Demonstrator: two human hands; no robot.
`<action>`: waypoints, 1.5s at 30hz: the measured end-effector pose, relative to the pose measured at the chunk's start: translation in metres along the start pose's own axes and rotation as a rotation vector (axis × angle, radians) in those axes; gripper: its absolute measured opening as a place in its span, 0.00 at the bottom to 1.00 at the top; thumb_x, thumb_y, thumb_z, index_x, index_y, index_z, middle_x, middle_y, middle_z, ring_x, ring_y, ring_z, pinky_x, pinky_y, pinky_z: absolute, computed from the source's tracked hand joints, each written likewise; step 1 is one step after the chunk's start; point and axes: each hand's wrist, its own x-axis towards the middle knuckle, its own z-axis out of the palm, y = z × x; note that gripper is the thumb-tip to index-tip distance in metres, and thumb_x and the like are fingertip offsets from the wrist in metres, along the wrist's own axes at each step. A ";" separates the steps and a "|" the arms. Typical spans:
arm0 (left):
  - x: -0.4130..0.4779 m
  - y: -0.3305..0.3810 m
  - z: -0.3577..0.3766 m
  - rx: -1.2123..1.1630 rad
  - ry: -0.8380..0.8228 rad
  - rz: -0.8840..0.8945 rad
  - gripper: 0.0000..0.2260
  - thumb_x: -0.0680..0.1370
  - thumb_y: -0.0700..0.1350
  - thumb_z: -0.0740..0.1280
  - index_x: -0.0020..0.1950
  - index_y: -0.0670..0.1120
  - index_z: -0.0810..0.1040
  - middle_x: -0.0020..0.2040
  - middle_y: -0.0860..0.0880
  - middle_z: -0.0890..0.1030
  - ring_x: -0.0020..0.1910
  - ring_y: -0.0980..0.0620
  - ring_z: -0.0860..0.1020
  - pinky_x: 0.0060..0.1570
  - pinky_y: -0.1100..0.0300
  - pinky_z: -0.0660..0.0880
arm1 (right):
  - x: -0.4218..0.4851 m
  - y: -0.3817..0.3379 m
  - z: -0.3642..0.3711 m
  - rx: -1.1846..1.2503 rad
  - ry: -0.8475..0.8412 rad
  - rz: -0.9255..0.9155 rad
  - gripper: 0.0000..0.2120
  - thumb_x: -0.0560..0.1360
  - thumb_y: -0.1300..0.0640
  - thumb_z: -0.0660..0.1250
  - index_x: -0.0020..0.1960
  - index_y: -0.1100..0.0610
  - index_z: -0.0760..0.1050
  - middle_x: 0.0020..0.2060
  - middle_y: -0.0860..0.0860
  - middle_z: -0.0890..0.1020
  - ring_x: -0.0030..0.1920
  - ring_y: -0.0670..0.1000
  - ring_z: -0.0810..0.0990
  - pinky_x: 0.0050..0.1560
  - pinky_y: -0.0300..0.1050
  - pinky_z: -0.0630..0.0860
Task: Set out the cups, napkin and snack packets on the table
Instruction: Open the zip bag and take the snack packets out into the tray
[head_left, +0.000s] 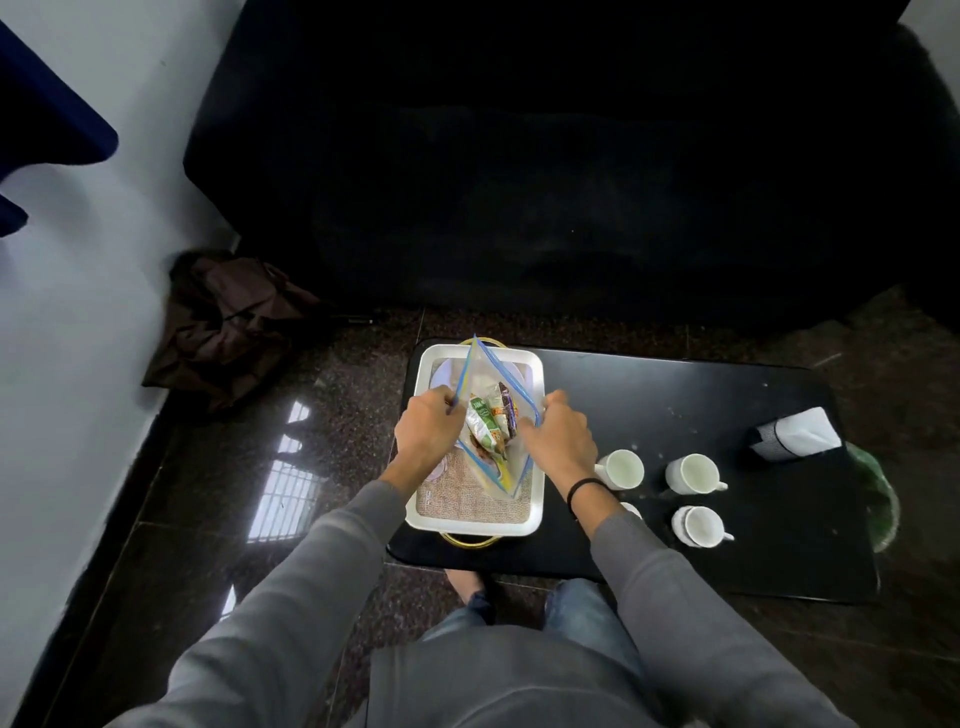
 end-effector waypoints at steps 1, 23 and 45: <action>-0.002 0.000 0.001 0.001 -0.004 0.003 0.10 0.81 0.50 0.65 0.49 0.45 0.81 0.47 0.46 0.85 0.46 0.43 0.82 0.45 0.51 0.78 | 0.002 -0.003 0.000 -0.038 -0.009 -0.006 0.15 0.79 0.47 0.64 0.61 0.55 0.72 0.54 0.55 0.82 0.54 0.60 0.82 0.48 0.53 0.78; 0.021 -0.057 -0.039 -0.714 -0.112 -0.413 0.22 0.82 0.61 0.61 0.60 0.44 0.79 0.60 0.46 0.78 0.57 0.46 0.78 0.53 0.52 0.70 | -0.012 -0.041 -0.076 0.037 0.063 -0.936 0.19 0.71 0.71 0.62 0.41 0.48 0.79 0.58 0.36 0.82 0.69 0.44 0.69 0.64 0.44 0.56; -0.021 -0.072 0.019 -1.326 -0.536 -0.467 0.19 0.70 0.59 0.77 0.52 0.47 0.89 0.49 0.43 0.88 0.45 0.43 0.87 0.45 0.49 0.83 | -0.024 -0.039 -0.064 0.647 0.084 -0.644 0.13 0.72 0.69 0.70 0.43 0.51 0.77 0.46 0.49 0.85 0.54 0.49 0.83 0.61 0.44 0.78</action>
